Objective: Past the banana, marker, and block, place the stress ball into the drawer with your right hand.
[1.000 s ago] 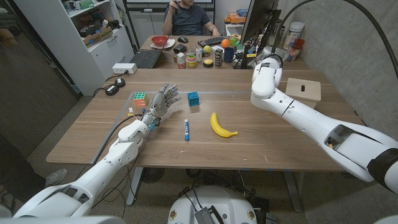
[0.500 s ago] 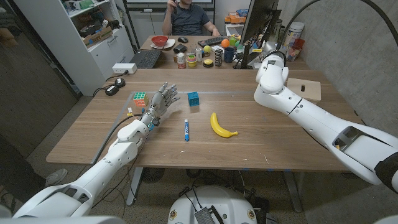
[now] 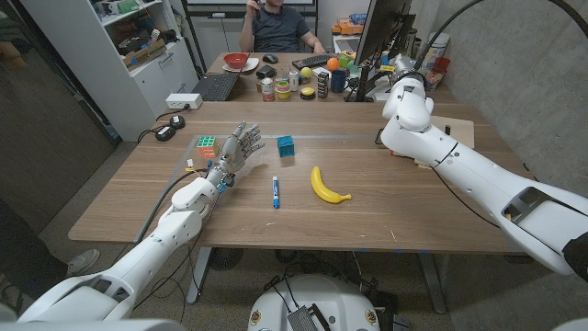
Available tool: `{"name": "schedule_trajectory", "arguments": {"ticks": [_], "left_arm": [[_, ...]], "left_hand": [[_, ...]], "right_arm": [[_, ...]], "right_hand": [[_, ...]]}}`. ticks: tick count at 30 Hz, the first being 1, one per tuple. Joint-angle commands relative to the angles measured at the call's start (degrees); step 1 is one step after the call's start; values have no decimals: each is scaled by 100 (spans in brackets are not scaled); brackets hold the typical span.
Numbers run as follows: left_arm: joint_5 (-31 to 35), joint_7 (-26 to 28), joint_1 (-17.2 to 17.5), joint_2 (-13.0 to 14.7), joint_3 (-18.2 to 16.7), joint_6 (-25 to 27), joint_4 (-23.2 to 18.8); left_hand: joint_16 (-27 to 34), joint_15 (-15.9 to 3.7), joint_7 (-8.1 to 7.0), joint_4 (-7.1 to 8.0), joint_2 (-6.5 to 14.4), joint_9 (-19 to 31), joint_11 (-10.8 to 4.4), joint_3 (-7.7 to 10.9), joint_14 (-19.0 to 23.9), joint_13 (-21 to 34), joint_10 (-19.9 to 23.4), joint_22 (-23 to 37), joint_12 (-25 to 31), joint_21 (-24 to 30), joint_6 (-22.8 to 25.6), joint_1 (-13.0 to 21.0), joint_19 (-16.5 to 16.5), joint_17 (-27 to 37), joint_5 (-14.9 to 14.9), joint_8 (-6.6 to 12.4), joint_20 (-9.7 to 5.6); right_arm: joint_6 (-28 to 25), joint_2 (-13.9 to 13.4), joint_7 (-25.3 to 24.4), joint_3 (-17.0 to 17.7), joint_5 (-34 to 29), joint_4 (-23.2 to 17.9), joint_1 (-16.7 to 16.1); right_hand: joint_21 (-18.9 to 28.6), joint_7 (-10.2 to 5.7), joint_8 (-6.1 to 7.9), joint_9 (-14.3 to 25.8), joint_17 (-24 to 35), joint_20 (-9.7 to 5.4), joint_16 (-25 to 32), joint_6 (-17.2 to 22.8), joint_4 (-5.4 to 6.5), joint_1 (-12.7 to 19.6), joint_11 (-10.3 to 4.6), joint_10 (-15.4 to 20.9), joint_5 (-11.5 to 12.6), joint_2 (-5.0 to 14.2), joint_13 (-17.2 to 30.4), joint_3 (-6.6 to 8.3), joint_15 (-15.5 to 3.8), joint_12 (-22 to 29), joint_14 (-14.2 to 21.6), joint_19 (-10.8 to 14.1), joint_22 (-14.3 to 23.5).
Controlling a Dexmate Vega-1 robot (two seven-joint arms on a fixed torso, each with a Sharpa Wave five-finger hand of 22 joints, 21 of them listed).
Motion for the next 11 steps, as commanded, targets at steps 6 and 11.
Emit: {"name": "schedule_trajectory", "arguments": {"ticks": [6, 11], "left_arm": [[-44, -52, 72, 41, -47, -60, -67], [-50, -58, 83, 49, -50, -58, -82]], "left_hand": [[26, 45, 1, 15, -12, 19, -3, -29, 40, 24, 50, 14, 44, -43, 73, -30, 16, 10, 24, 27, 29], [27, 42, 5, 14, -9, 19, -8, -33, 44, 24, 40, 14, 39, -46, 73, -30, 19, 10, 27, 26, 30]], "right_arm": [[168, -175, -893, 275, 1136, -407, -43], [278, -218, -1121, 402, 1404, -509, -109]], "right_hand": [[-62, 19, -17, 26, -7, -460, 29, 70, -5, -6, 22, 41, 51, 38, -1, -37, -838, -5, 42, 47, 10], [-93, 19, -22, 27, -13, -454, 34, 75, -1, -13, 24, 62, 50, 42, -2, -47, -819, -1, 53, 49, 11]]}}
